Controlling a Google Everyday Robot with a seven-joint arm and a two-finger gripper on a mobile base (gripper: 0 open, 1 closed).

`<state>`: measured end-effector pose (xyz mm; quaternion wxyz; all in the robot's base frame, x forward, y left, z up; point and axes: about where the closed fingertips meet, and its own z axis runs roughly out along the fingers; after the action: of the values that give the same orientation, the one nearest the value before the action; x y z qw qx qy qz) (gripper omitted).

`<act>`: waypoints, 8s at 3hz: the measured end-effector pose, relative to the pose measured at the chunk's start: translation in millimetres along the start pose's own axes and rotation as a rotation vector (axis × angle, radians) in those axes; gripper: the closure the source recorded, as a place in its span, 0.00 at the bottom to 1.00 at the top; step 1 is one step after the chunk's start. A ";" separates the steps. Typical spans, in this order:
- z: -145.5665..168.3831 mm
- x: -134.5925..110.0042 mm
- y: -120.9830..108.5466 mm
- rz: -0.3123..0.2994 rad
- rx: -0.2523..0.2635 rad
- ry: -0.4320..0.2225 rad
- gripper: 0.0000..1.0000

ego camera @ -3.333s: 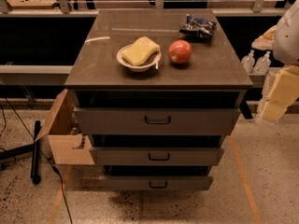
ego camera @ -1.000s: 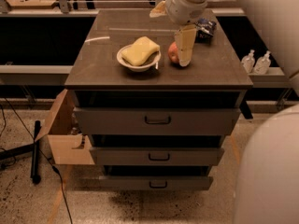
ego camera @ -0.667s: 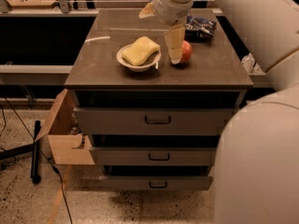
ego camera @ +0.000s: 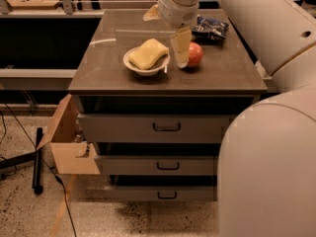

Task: Pick sponge from paper bowl and place on counter

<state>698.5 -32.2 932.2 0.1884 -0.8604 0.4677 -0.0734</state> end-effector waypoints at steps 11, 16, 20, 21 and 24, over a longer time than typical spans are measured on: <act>43.6 36.4 -62.0 0.060 -0.002 0.024 1.00; -65.8 103.7 38.5 0.639 0.004 0.045 1.00; -28.2 107.8 179.9 1.070 -0.110 0.021 1.00; -2.5 120.7 179.6 1.084 -0.072 0.034 1.00; -1.4 151.3 143.6 1.037 0.057 0.071 0.58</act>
Offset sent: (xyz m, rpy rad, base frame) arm 0.0529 0.0093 -0.0216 0.0044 0.0057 0.0758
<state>669.9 -229.1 869.5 0.2073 -0.5073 0.8364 -0.0121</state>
